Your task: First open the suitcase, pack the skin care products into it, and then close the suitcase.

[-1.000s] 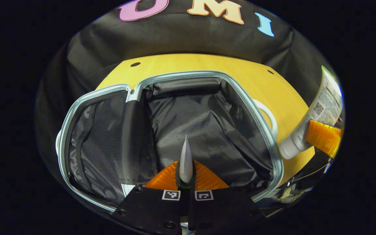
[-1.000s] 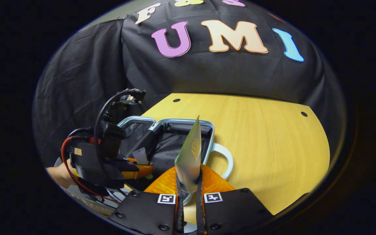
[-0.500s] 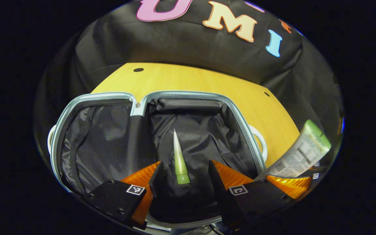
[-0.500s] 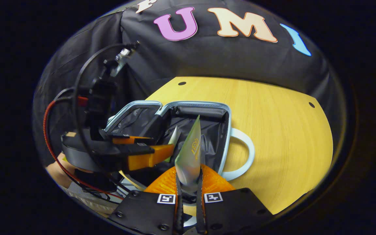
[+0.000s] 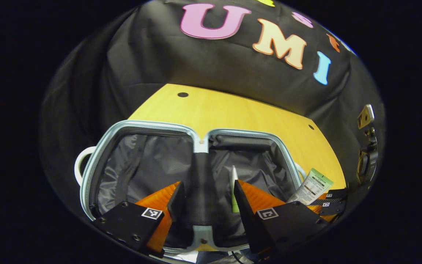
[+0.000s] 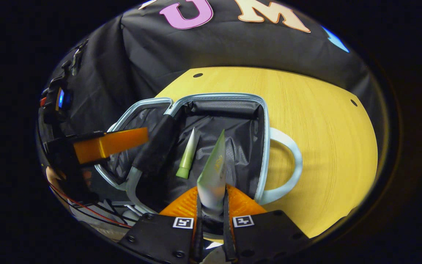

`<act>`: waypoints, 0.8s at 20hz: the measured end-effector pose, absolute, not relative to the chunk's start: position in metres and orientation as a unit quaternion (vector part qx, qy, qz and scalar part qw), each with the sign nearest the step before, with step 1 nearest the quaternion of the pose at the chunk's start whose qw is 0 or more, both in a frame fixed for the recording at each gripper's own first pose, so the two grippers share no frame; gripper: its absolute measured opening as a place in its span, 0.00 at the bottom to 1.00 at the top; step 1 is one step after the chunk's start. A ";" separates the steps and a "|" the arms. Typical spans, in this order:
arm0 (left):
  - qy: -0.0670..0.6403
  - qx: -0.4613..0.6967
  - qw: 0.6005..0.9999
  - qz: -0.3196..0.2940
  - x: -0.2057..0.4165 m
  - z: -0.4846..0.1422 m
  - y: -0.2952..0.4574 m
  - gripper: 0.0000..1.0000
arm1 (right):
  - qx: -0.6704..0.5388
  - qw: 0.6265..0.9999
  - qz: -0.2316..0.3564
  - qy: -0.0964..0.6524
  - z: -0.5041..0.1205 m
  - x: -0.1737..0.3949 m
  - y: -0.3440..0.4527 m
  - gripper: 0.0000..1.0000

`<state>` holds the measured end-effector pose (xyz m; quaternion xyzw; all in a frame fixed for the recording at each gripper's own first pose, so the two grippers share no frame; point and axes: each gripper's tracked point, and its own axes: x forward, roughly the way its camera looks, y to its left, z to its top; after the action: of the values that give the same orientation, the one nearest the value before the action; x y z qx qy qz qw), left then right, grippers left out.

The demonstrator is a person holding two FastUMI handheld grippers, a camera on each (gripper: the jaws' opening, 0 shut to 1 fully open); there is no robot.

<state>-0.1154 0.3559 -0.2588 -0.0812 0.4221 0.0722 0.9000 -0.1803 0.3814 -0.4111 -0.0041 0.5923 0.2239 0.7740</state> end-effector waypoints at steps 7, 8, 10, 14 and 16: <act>0.405 -0.086 0.896 0.162 -0.127 -0.245 0.457 0.78 | 0.031 0.812 0.209 0.544 -0.390 -0.132 0.392 0.97; 0.400 -0.085 0.896 0.175 -0.128 -0.243 0.472 0.78 | 0.030 0.818 0.206 0.535 -0.387 -0.126 0.392 0.91; 0.397 -0.082 0.892 0.201 -0.133 -0.239 0.502 0.79 | 0.028 0.827 0.208 0.521 -0.381 -0.118 0.397 0.98; 0.385 -0.074 0.884 0.255 -0.139 -0.234 0.565 0.82 | 0.030 0.841 0.213 0.497 -0.366 -0.110 0.400 0.98; 0.386 -0.071 0.878 0.275 -0.144 -0.235 0.590 0.83 | 0.030 0.845 0.211 0.490 -0.362 -0.107 0.400 0.98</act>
<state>-0.1437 0.5900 -0.2354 -0.0710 0.3863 0.2746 0.8777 -0.1068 0.4002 -0.3622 0.0300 0.4901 0.2106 0.8453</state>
